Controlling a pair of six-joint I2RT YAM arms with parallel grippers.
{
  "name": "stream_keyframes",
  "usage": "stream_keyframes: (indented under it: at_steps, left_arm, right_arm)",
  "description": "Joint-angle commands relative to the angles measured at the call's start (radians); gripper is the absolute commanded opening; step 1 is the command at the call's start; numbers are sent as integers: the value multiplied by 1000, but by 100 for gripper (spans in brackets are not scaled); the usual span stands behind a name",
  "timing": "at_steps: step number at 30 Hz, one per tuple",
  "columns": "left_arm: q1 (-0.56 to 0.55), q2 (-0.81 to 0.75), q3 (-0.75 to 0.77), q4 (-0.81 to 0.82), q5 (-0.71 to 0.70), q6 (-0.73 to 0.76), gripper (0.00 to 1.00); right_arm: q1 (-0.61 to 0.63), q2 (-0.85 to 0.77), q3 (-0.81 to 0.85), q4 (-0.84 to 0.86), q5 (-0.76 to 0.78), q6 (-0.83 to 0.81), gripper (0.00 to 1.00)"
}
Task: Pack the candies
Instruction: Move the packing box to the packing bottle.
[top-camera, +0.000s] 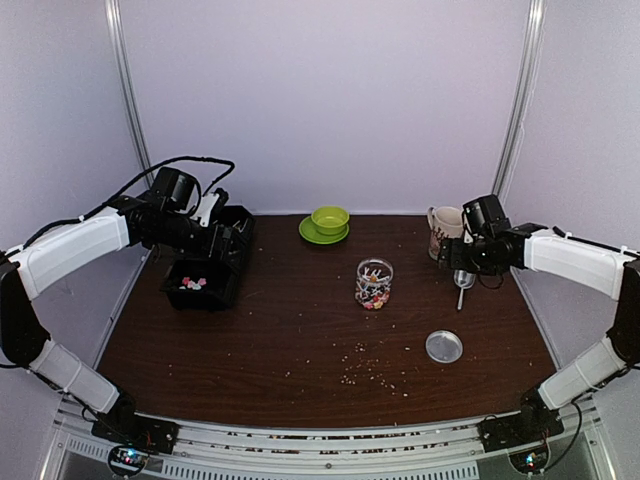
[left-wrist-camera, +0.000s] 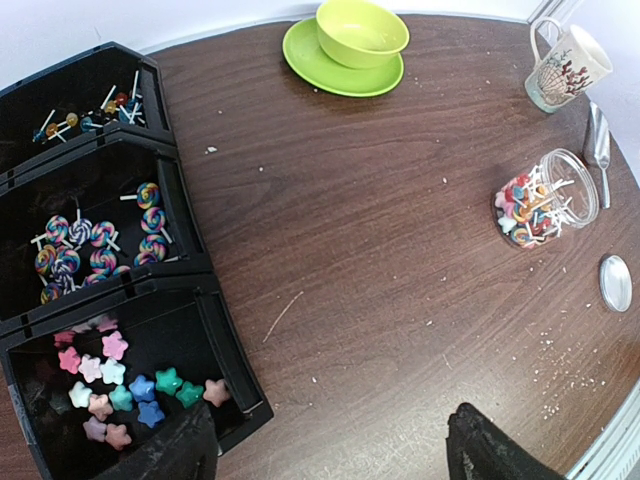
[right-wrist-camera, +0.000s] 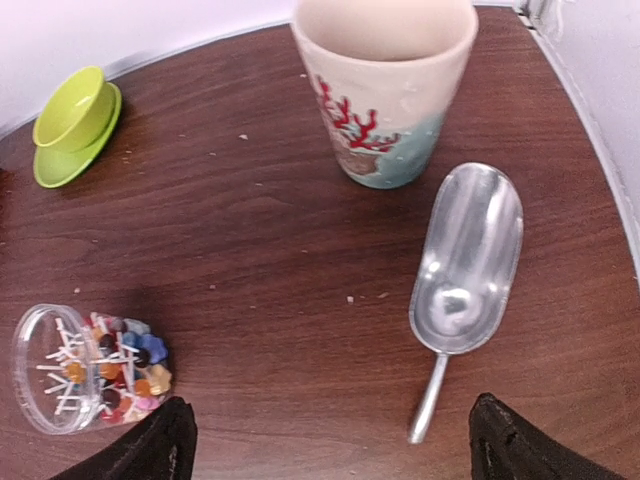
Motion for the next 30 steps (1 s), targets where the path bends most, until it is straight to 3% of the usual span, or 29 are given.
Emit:
stream_keyframes:
  at_steps: [1,7,16,30]
  left_arm:
    - [-3,8,5,27,4,13,82]
    - [-5,3,4,27,3,13,83]
    - [-5,5,6,25,-4,18,83]
    - [-4,11,9,24,-4,23,83]
  right_arm:
    - [10,-24,2,116,-184,19,96]
    - [25,75,54,244,-391,86,100]
    - [42,315,173,433,-580,263,94]
    - [107,500,217,551,-684,356,88]
